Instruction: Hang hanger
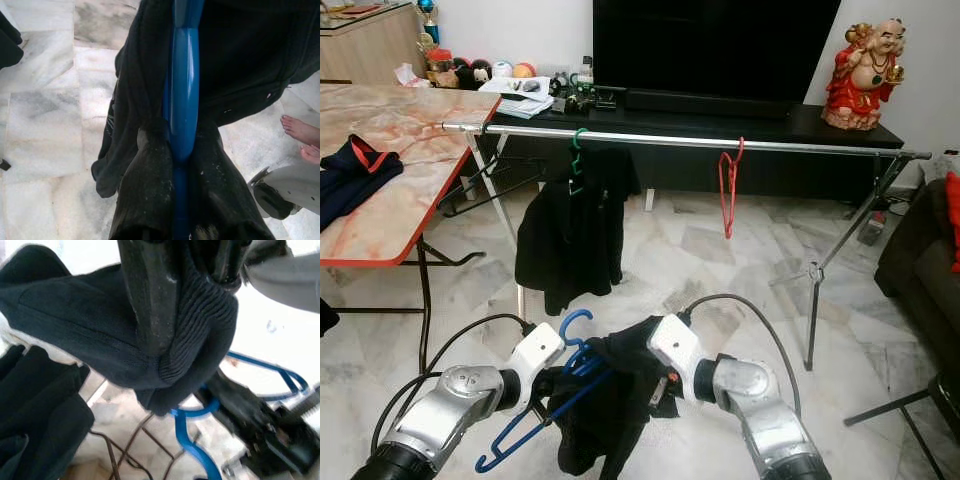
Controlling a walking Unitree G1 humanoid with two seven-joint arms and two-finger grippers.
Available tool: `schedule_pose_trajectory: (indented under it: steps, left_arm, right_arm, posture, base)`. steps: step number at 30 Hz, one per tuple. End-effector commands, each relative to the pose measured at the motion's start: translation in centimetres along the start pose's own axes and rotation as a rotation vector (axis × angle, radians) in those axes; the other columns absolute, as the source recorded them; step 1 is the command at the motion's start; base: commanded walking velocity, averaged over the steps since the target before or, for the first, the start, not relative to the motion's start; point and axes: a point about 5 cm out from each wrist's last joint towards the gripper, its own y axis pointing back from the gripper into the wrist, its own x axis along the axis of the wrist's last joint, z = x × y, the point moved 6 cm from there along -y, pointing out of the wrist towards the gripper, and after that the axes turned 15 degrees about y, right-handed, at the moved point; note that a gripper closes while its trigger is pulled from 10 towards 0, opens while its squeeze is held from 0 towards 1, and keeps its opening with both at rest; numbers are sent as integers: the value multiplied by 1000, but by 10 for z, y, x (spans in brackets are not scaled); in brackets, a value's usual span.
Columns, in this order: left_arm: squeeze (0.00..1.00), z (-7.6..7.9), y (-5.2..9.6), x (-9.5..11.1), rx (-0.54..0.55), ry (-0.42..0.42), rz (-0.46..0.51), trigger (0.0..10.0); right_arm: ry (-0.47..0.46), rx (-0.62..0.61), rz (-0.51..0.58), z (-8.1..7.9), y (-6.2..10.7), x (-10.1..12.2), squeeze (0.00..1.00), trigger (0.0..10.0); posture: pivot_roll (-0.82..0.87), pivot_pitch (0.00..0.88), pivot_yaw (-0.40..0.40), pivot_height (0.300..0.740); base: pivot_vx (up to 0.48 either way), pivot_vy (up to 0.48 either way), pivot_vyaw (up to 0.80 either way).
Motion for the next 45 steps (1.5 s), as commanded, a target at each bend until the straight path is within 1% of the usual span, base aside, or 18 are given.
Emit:
schedule_pose_trajectory:
  steps: [1, 4, 6, 8, 10, 13, 15, 17, 21, 24, 26, 28, 35, 36, 37, 39, 40, 45]
  left_arm:
    - [0, -1, 1, 12, -9, 3, 46, 10000]
    - [0, 0, 1, 12, -10, 6, 47, 10000]
    - [0, 1, 2, 11, -17, 9, 42, 10000]
    - [0, 1, 2, 10, -22, 7, 36, 10000]
    - [0, 3, 2, 8, -31, 6, 28, 10000]
    - [0, 4, 2, 7, -38, 7, 24, 10000]
    - [0, 4, 2, 7, -37, 8, 25, 10000]
    - [0, 4, 2, 6, -41, 9, 23, 10000]
    - [0, 5, 3, 5, -46, 8, 20, 10000]
    - [0, 6, 3, 5, -51, 9, 19, 10000]
    - [0, 7, 3, 5, -56, 13, 21, 10000]
    - [0, 6, 3, 5, -53, 15, 24, 10000]
    - [0, 6, 2, 5, -54, 21, 26, 10000]
    - [0, 6, 2, 5, -52, 21, 26, 10000]
    - [0, 6, 2, 5, -52, 21, 26, 10000]
    - [0, 6, 2, 5, -52, 22, 25, 10000]
    - [0, 6, 2, 5, -52, 23, 25, 10000]
    - [0, 6, 2, 4, -50, 25, 24, 10000]
  right_arm:
    - [26, -2, -31, 0, -1, -4, 0, 10000]
    - [49, 7, -29, -2, -3, -5, 0, 10000]
    - [42, -27, -20, 3, -4, -3, 0, 10000]
    - [45, -88, -39, 14, -3, -5, 0, 10000]
    - [34, -201, -81, 34, -1, -10, 0, 10000]
    - [-10, -275, -44, 47, 0, -3, 0, 10000]
    - [-12, -261, 17, 45, -1, 8, 0, 10000]
    - [-13, -168, 152, 31, -1, 32, 0, 10000]
    - [5, -81, 209, 18, 1, 42, 0, 10000]
    - [29, -13, 203, 8, 2, 39, 0, 10000]
    - [52, 76, 215, -6, 6, 39, 0, 10000]
    - [54, 106, 218, -10, 9, 40, 0, 10000]
    - [66, 58, 107, -2, 9, 18, 0, 10000]
    - [57, 15, 90, 5, 7, 15, 396, 10000]
    - [54, -2, 85, 8, 7, 14, 396, 10000]
    - [40, -37, 81, 13, 6, 14, 933, 10000]
    - [41, -40, 83, 14, 6, 15, 1000, 10000]
    - [43, -20, 83, 10, 3, 15, 1000, 10000]
  posture:
    - [95, 0, -60, 740]
    - [99, 0, -62, 740]
    - [99, 0, -60, 740]
    - [96, 0, -60, 740]
    - [96, 0, -60, 740]
    - [101, 0, -62, 740]
    - [101, 0, -62, 740]
    - [100, 0, -61, 740]
    - [100, 0, -62, 740]
    - [102, 0, -63, 740]
    - [100, 0, -64, 740]
    - [98, 0, -65, 740]
    - [97, 0, -64, 740]
    - [99, 0, -63, 740]
    - [98, 0, -64, 740]
    - [98, 0, -64, 740]
    - [98, 0, -63, 740]
    - [97, 0, -64, 740]
  base:
    - [0, 0, 0]
    - [0, 0, 0]
    - [0, 0, 0]
    - [0, 0, 0]
    - [0, 0, 0]
    - [0, 0, 0]
    - [0, 0, 0]
    - [0, 0, 0]
    - [0, 0, 0]
    - [0, 0, 0]
    - [0, 0, 0]
    - [0, 0, 0]
    - [0, 0, 0]
    - [0, 0, 0]
    - [0, 0, 0]
    - [0, 0, 0]
    - [0, 0, 0]
    - [0, 0, 0]
